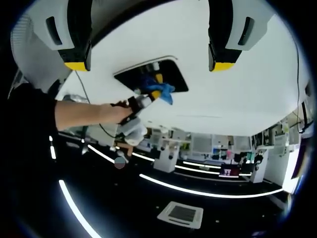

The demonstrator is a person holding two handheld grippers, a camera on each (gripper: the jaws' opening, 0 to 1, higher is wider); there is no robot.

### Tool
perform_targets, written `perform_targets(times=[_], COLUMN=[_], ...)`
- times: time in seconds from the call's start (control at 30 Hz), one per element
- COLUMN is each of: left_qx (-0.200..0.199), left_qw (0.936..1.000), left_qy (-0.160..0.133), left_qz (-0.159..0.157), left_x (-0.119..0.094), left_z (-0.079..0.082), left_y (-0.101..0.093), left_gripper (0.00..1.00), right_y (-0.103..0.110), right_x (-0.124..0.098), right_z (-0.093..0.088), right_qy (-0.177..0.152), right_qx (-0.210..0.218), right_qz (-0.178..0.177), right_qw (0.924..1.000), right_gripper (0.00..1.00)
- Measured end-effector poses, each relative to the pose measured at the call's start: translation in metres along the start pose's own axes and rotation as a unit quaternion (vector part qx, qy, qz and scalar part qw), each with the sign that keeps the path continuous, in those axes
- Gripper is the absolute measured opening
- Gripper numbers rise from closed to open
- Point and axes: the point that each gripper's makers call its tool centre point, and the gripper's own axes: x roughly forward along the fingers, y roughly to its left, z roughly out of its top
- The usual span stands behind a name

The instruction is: Wipe the mirror surface with the cleaning cloth until all visible marks leave the cleaned area.

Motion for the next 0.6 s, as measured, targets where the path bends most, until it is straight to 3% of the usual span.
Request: perform_targets(times=[0.6], left_qx=[0.001], left_qw=[1.0000], left_qy=[-0.005], left_qz=[-0.003], left_x=[0.000], left_z=[0.002], left_y=[-0.001], left_gripper=[0.99], right_y=[0.030], right_x=[0.015], right_z=[0.011], right_qy=[0.007], right_qx=[-0.010], right_qz=[0.023], right_qw=[0.9997], right_gripper=[0.01])
